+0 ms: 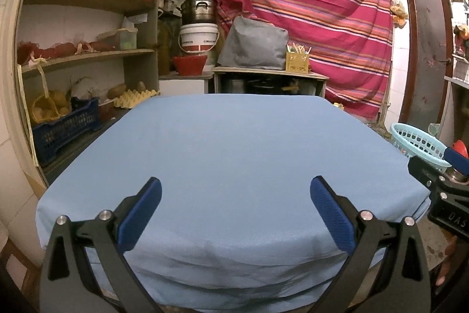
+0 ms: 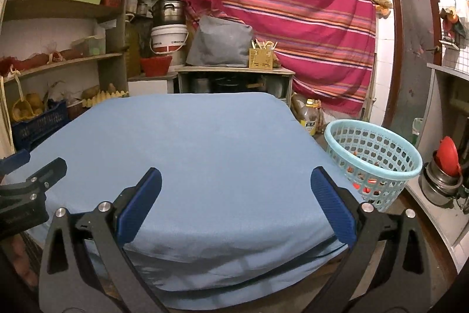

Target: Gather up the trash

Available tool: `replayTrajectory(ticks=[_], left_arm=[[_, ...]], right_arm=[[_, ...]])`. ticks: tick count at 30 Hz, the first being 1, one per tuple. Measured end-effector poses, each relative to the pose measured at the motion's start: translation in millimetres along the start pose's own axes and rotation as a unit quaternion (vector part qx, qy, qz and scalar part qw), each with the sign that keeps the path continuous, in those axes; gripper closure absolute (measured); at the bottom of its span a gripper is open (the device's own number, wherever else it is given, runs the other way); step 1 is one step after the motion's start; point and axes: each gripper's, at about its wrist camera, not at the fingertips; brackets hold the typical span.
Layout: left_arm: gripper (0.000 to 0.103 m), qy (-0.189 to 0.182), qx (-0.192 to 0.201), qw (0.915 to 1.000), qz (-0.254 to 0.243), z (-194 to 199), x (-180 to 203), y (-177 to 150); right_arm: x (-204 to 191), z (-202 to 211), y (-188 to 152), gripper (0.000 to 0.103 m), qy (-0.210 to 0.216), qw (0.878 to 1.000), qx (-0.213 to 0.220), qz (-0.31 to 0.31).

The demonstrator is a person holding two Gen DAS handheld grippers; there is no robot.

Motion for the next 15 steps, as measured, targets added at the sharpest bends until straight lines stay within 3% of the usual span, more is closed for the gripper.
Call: replayTrajectory(ticks=[15], left_arm=[[0.004,0.006,0.008,1.0000,0.000,1.2,1.4,1.4]], right_arm=[[4.7,4.7,4.6,0.004,-0.002,1.000,0.005,-0.012]])
Point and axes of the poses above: each gripper's, at about its wrist camera, not at the fingertips, and z roughly against the way its jaws point, x to its right, y to its top, and after that the axes turned 4 degrees about x, right-handed
